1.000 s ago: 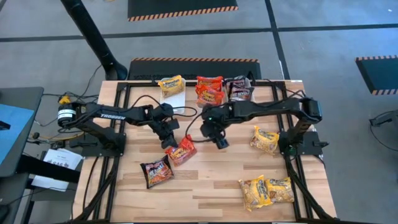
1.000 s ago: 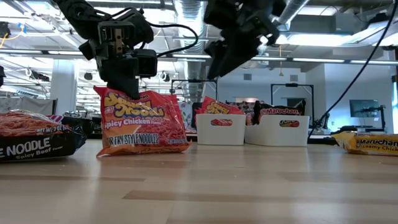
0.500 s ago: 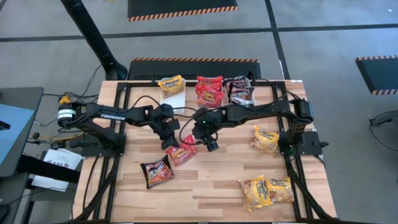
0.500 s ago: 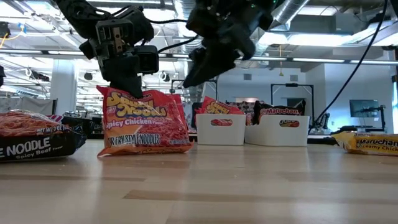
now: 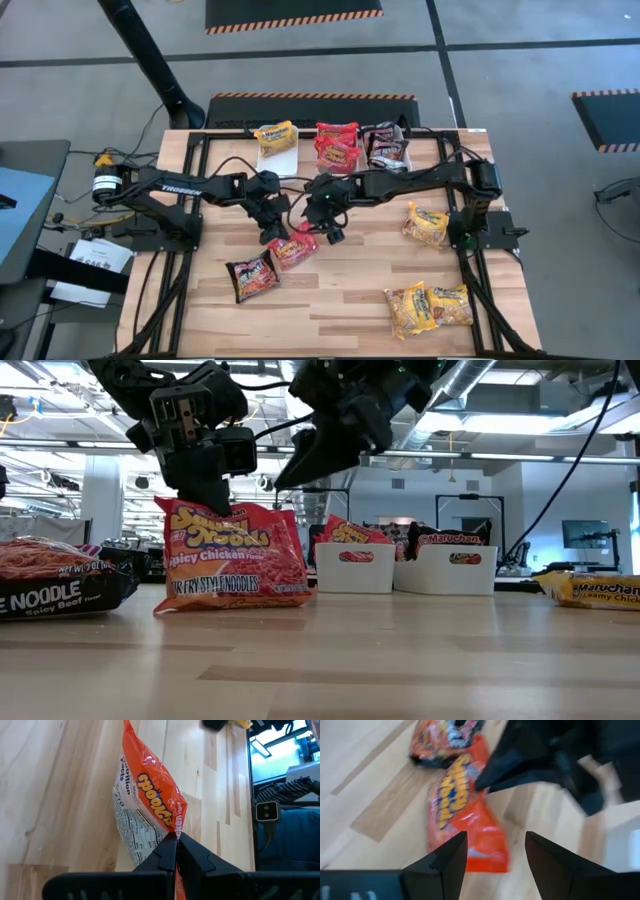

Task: Sort Maruchan noodles
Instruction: Put the orange noodle pack into the middle white bin

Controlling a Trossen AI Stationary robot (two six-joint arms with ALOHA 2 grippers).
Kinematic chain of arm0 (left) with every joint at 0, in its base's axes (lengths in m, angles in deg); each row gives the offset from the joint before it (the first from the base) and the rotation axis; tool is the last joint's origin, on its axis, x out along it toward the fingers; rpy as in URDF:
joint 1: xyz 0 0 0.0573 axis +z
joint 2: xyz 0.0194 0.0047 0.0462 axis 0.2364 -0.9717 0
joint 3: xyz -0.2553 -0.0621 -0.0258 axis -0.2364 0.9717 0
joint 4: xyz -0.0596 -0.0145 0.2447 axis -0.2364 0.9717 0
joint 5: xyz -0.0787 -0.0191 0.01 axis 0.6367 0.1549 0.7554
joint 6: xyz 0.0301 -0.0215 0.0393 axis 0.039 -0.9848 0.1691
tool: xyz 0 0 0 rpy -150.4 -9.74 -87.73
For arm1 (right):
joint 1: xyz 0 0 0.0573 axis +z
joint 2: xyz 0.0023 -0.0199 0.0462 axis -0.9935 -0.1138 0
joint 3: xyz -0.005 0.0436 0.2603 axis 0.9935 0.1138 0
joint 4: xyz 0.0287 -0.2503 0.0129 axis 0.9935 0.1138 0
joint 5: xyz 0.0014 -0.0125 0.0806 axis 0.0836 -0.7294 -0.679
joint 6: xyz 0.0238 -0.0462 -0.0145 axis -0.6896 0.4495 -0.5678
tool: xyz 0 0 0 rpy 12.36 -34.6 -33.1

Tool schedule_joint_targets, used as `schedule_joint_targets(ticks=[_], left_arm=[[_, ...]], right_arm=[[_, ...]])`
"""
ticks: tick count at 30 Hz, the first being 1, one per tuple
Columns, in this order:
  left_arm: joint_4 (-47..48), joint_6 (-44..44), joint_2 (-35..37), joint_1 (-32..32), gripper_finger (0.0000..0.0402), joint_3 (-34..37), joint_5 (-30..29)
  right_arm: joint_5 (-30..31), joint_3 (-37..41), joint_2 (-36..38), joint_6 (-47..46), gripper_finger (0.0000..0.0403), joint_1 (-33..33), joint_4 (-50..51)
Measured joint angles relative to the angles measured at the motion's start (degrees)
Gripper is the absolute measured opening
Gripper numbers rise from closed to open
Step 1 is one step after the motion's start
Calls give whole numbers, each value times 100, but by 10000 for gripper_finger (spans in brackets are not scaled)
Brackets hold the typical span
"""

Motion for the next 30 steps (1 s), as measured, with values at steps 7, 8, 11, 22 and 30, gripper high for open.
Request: schedule_joint_targets(ticks=[7, 8, 11, 22, 30], left_arm=[[-79, -1, -2, -22, 0, 0, 28], [-84, -1, -2, -30, 0, 0, 28], [-121, 40, -2, -50, 0, 0, 28], [-354, 19, -3, -59, 0, 0, -56], [-392, 51, -4, -61, 0, 0, -220]], right_arm=[[-104, 26, -177, -148, 223, 81, -215], [-101, 14, -175, -148, 223, 81, -332], [-139, -4, -151, -148, 223, 78, -438], [-297, -10, -537, -242, 223, 102, -435], [-306, -2, -574, -504, 220, 115, -54]])
